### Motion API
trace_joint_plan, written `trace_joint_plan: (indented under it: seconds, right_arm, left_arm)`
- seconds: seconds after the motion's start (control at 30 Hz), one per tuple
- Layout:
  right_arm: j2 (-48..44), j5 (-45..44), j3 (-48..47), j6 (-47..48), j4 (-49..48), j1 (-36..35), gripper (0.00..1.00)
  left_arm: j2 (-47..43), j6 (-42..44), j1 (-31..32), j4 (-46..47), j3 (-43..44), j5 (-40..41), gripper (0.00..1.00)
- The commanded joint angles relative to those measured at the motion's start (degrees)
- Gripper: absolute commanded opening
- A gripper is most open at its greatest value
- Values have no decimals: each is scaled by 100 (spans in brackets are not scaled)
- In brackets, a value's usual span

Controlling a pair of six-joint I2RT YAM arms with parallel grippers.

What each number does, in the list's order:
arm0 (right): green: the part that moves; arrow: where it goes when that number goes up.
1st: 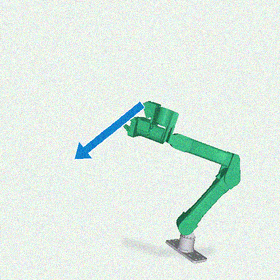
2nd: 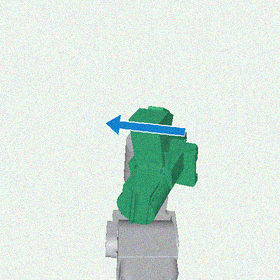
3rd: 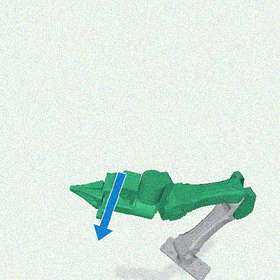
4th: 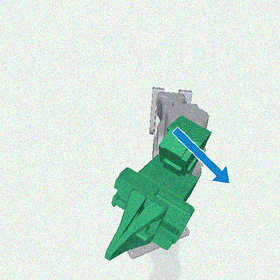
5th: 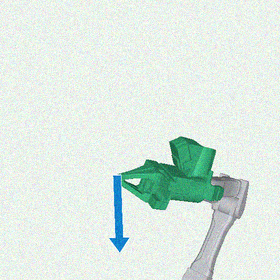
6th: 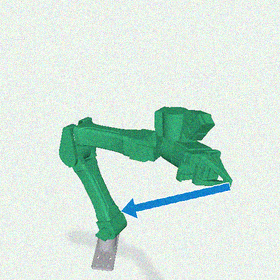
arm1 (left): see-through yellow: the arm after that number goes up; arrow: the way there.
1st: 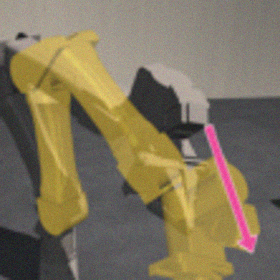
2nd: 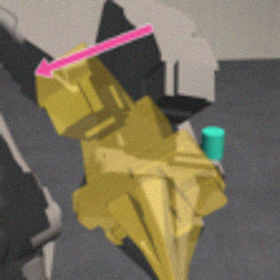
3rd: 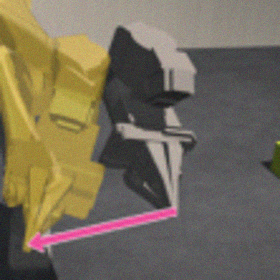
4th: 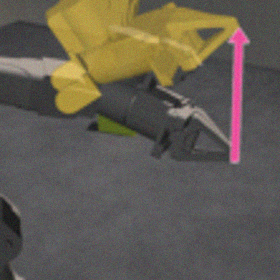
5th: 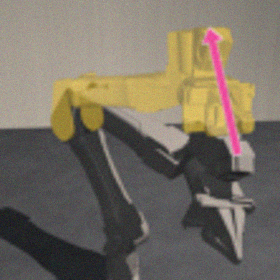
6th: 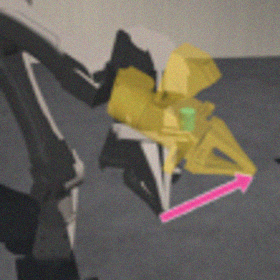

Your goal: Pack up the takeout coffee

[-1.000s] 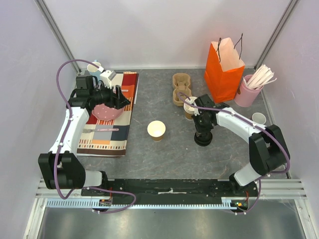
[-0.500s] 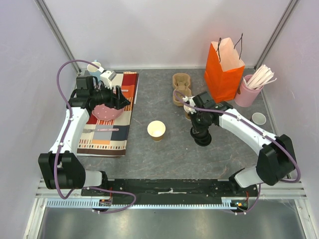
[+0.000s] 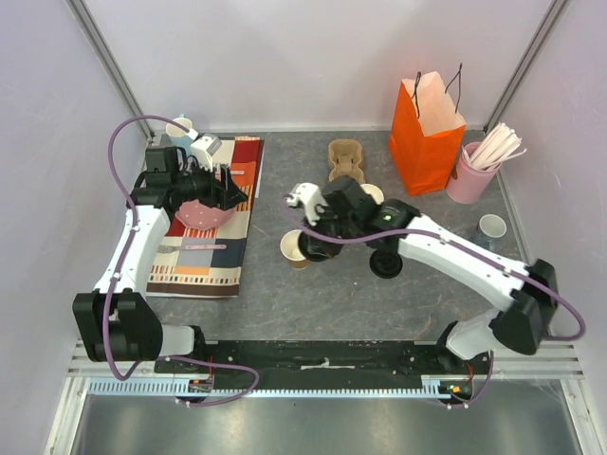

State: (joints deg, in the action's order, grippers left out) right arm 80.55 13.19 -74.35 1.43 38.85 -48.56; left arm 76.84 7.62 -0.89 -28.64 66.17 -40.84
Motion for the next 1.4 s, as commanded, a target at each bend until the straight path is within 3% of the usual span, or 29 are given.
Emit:
trace_joint_plan:
  seconds: [0.0, 0.47, 1.37]
  right_arm:
    - [847, -54, -746, 665, -624, -330, 0]
    - [2411, -317, -2013, 973, 474, -444, 0]
    - [2720, -238, -2321, 912, 650, -497, 0]
  left_arm:
    - [-239, 240, 18, -1, -43, 58, 76]
    - [-134, 231, 18, -10, 1, 32, 76]
    - [-152, 293, 18, 17, -43, 58, 76]
